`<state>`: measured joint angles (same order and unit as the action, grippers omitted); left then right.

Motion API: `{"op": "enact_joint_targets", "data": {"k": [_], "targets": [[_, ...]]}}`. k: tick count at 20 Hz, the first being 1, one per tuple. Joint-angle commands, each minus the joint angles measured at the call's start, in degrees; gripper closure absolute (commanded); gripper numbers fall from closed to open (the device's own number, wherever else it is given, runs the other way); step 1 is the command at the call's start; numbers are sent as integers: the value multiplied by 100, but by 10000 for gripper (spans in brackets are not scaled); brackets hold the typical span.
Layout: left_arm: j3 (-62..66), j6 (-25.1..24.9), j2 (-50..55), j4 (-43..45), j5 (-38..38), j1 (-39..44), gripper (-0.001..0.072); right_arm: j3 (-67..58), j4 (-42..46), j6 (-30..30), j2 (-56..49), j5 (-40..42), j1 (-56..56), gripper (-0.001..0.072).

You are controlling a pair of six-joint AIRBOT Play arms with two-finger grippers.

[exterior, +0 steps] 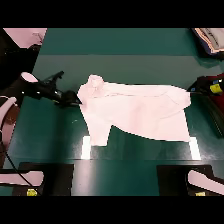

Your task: Fold the shirts.

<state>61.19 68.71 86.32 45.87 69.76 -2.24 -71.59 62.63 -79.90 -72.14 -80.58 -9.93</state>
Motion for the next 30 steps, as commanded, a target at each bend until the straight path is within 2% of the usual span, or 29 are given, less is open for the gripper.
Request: {"op": "enact_joint_targets", "data": {"k": [1,6,7,8,9,13,15,18,22,27,29,30], "targets": [[-387,-105,-20,-68,-461,468,108,664,-4,94,448,-46,-240,397],[-387,192,-20,-61,-623,608,127,1123,2,199,881,-74,-669,397],[-387,192,-20,-63,-605,608,393,1239,2,201,940,-94,-791,397],[-387,179,-22,-66,-603,608,606,1384,2,203,1001,-103,-935,397],[-374,177,-22,-81,-590,608,684,1547,4,243,1060,-101,-1088,397],[-68,173,-420,155,-417,601,684,2435,63,555,1220,-181,-1810,396],[24,168,-846,411,-422,601,683,2859,59,892,1108,-297,-2210,367],[22,98,-1285,503,-396,601,683,3276,61,994,804,-308,-2618,370],[22,72,-1340,496,-332,601,682,3613,310,1049,459,-192,-2588,372],[22,72,-1340,496,-321,601,683,3816,310,1047,269,-81,-1932,375],[22,74,-1340,496,-245,601,682,3812,330,1049,372,-22,-1703,470],[22,83,-1342,496,-175,601,683,3792,354,1056,496,17,-1613,624]]}}
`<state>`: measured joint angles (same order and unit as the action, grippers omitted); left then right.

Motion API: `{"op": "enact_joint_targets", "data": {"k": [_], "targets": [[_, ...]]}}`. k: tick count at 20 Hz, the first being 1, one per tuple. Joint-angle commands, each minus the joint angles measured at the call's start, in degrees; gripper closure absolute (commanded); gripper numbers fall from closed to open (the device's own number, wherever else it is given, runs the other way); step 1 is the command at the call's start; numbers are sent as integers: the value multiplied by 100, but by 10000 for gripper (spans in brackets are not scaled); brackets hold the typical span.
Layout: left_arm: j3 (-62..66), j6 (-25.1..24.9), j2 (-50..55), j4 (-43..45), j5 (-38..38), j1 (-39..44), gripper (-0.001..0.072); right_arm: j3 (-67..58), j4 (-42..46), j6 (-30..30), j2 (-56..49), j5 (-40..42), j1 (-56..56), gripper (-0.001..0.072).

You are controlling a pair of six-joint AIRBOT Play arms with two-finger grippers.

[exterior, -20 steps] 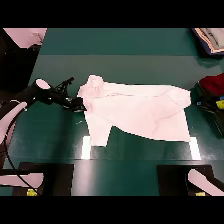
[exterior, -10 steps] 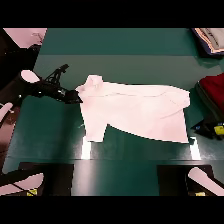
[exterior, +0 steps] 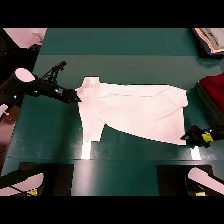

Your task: Fold the shirts.

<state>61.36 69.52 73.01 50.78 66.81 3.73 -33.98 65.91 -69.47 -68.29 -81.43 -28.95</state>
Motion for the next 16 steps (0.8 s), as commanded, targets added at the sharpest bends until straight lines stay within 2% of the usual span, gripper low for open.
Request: {"op": "enact_joint_targets", "data": {"k": [1,4,7,12,16], "targets": [[7,11,-24,4,195,4,684,-13,11,13,267,140,352,697],[48,79,-415,7,96,4,684,-501,-236,2,890,136,581,698],[852,269,-1069,9,72,4,683,-1749,-1062,-149,1526,321,1016,698],[3591,269,-1775,4,94,4,683,-4651,-1180,-407,2017,1145,1720,698],[5720,426,-1790,2,227,4,683,-6625,-1091,-411,2004,1213,1766,698]]}}
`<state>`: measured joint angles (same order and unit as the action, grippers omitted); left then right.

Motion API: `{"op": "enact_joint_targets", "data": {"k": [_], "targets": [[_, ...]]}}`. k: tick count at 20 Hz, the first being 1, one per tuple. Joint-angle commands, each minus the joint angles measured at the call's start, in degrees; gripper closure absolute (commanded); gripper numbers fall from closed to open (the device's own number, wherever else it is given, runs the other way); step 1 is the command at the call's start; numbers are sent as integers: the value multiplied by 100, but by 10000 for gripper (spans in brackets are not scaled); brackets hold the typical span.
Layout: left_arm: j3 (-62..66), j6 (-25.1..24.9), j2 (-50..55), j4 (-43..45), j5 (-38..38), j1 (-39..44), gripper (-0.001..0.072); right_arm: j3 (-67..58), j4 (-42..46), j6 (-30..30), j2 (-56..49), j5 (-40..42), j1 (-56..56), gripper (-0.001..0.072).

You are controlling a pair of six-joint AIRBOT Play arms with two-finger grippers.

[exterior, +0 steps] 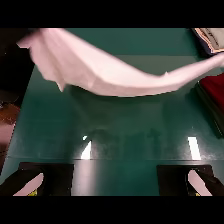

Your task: Fold the shirts.

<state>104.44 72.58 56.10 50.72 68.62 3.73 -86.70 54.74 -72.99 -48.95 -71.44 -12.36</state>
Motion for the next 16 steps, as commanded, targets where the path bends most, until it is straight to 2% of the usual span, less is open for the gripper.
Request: {"op": "enact_joint_targets", "data": {"k": [1,3,6,9,13,16], "targets": [[1792,203,-98,7,33,4,683,-1727,175,-72,70,190,107,698],[2251,459,-142,-35,15,4,683,-2277,566,-293,72,74,107,699],[2256,706,-431,-203,-70,4,683,-2861,1263,-595,37,-457,107,699],[2249,693,-503,-232,-109,4,684,-3342,1434,-824,-275,-1056,107,700],[1047,708,-234,664,-81,4,683,-2734,1384,-1252,-988,-1606,142,700],[55,702,669,918,149,4,683,-2013,1427,-1360,-1880,-2076,424,700]]}}
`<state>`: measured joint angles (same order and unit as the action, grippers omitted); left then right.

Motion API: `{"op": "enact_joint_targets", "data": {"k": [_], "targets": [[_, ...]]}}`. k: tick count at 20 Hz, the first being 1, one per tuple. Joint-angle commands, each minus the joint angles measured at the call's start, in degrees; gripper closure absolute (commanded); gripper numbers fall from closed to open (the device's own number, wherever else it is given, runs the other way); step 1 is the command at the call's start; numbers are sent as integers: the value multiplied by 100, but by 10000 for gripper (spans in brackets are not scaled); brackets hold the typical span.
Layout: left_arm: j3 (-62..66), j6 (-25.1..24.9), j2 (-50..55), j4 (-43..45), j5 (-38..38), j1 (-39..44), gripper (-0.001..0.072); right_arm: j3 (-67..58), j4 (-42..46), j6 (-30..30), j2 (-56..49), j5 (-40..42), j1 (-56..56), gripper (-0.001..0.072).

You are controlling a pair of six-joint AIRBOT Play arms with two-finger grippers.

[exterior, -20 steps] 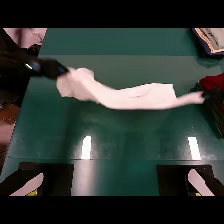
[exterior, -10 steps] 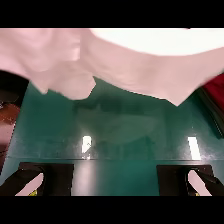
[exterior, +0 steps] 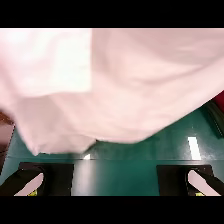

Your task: Fold the shirts.

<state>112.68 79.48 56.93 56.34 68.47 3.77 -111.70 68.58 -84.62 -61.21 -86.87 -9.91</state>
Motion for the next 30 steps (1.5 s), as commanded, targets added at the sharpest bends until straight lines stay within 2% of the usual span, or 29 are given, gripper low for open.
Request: {"op": "enact_joint_targets", "data": {"k": [1,6,8,11,15,16,17,18,19,20,21,23,25,27,30], "targets": [[-892,15,1032,426,275,0,683,688,57,-199,-992,-592,328,700],[-938,-42,3405,348,549,0,682,1252,55,-238,-2826,-553,774,700],[-938,-44,4039,352,382,0,683,1252,52,-236,-3403,-122,837,700],[-938,-170,4468,350,-94,0,682,1252,44,-236,-3842,737,874,699],[-929,-188,4489,376,-680,0,681,1239,-4,-236,-3941,1692,874,697],[-929,-188,4489,409,-686,0,537,1209,-7,-236,-3943,1814,872,690],[-929,-188,4489,417,-647,-7,191,1150,-7,-236,-3943,1838,874,567],[-911,-170,4483,415,-516,-57,5,1064,-9,-236,-3941,1808,872,305],[-833,-170,4478,417,-232,-142,107,935,-4,-234,-3941,1620,861,240],[-688,-181,4476,415,199,-293,155,807,-9,-208,-3939,1338,828,249],[-562,-190,4452,415,640,-479,160,706,-9,2,-3912,975,782,273],[-560,-188,4242,413,1314,-966,159,839,-2,417,-3679,374,750,278],[-820,-190,3930,413,1705,-1482,160,1416,-151,675,-3235,262,693,278],[-1587,-258,3436,409,1749,-1878,160,2181,-470,903,-2728,282,616,280],[-3515,-831,2452,302,1495,-2332,161,3322,-914,1193,-2015,293,605,281]]}}
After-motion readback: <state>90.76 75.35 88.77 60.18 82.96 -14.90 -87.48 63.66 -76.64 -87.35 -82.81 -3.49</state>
